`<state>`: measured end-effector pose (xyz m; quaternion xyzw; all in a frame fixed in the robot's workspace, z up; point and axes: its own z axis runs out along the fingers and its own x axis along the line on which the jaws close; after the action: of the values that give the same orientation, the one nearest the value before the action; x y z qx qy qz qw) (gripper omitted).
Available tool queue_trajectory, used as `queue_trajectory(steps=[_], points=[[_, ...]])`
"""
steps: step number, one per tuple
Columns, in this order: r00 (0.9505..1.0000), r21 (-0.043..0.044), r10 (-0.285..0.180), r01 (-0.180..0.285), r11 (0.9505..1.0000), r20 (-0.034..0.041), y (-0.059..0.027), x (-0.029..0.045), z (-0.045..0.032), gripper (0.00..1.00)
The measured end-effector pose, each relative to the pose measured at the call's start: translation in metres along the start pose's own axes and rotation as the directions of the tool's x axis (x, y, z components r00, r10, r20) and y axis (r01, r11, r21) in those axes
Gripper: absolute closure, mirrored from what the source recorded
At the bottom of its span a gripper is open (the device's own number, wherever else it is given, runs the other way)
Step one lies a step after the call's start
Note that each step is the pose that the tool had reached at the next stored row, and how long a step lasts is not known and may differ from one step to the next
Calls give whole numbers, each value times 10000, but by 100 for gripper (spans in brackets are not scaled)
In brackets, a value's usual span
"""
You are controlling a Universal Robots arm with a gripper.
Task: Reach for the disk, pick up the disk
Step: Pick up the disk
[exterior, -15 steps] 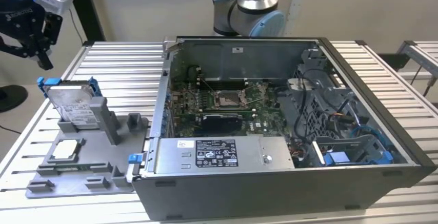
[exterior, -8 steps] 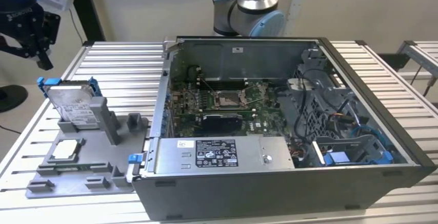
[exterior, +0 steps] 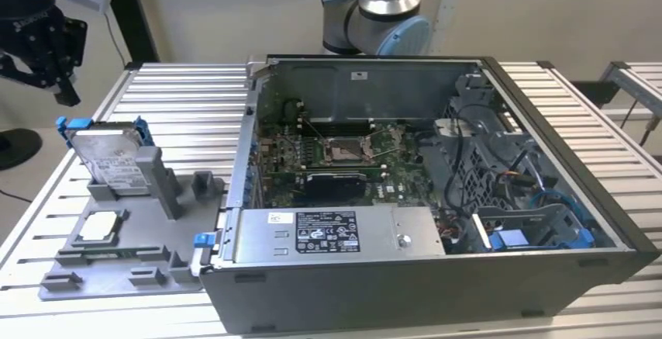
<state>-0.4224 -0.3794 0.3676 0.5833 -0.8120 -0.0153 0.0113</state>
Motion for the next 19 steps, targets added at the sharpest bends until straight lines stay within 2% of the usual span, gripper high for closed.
queue_trajectory(steps=[5, 11, 19], points=[[9975, 0, -712, 712, 9975, -28, 0, 0, 0, 100], [9895, -3, -1442, 1442, 9896, -55, 0, 0, 0, 100], [9884, -4, -1519, 1519, 9884, -59, 0, 0, 0, 100]])
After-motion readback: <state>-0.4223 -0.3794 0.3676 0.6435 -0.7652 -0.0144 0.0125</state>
